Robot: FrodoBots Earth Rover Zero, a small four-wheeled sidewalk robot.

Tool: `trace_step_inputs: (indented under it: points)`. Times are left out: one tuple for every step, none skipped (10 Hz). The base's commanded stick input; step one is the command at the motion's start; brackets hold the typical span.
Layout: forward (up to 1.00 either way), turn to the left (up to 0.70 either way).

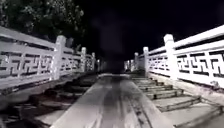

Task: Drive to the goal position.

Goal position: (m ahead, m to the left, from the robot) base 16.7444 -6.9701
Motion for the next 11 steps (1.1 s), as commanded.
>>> trace_step_inputs:
  points:
    - [0.7,0.0]
    - [0.7,0.0]
    - [0.7,0.0]
    - [0.7,0.0]
    - [0.7,0.0]
    - [0.7,0.0]
    - [0.7,0.0]
    - [0.7,0.0]
    - [0.7,0.0]
    - [0.7,0.0]
    - [0.7,0.0]
